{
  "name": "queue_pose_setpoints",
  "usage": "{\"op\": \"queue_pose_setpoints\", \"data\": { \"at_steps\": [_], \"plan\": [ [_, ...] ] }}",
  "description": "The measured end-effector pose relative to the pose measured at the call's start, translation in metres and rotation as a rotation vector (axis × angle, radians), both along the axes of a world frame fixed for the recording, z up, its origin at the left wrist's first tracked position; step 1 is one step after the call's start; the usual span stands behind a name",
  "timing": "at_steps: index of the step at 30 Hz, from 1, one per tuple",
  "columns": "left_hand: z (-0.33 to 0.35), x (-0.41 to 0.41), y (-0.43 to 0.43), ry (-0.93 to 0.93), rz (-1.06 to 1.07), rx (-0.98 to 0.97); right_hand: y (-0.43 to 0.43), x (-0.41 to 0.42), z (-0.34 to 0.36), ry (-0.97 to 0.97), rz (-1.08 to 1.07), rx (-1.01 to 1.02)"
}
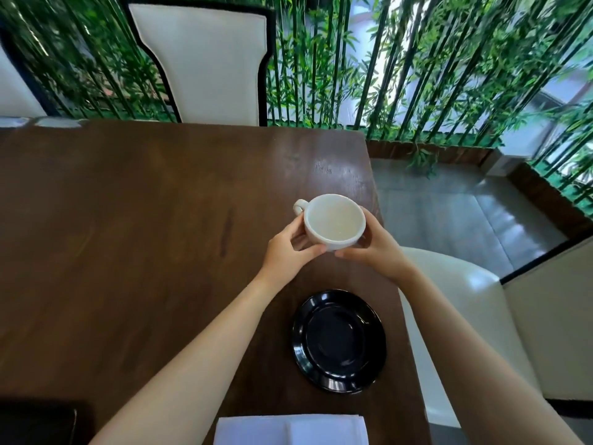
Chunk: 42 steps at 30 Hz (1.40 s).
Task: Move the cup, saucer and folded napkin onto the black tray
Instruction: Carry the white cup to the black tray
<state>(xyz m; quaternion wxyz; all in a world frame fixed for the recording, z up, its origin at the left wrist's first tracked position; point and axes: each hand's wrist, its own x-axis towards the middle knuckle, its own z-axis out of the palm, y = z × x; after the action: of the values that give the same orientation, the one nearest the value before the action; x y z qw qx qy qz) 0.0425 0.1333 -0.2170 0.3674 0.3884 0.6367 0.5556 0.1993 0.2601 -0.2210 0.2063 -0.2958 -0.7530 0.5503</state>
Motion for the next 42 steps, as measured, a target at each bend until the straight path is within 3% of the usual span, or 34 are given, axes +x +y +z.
{"op": "queue_pose_setpoints", "data": {
  "at_steps": [14, 16, 19, 29, 36, 42],
  "plan": [
    [0.105, -0.030, -0.068, 0.112, -0.030, 0.130, -0.057, -0.030, 0.117, 0.073, 0.128, 0.174],
    [0.132, -0.055, -0.131, 0.130, 0.057, 0.177, -0.111, -0.061, 0.144, 0.117, 0.210, 0.235],
    [0.141, -0.063, -0.146, 0.140, 0.071, 0.189, -0.125, -0.071, 0.154, 0.159, 0.208, 0.188],
    [0.152, -0.119, -0.308, 0.183, 0.333, 0.208, -0.254, -0.169, 0.159, 0.211, 0.457, 0.110],
    [0.113, -0.148, -0.421, 0.163, 0.548, 0.147, -0.348, -0.239, 0.126, 0.092, 0.732, 0.065],
    [0.070, -0.167, -0.495, 0.116, 0.721, 0.040, -0.423, -0.286, 0.076, 0.019, 0.799, -0.022]
  ]
}}
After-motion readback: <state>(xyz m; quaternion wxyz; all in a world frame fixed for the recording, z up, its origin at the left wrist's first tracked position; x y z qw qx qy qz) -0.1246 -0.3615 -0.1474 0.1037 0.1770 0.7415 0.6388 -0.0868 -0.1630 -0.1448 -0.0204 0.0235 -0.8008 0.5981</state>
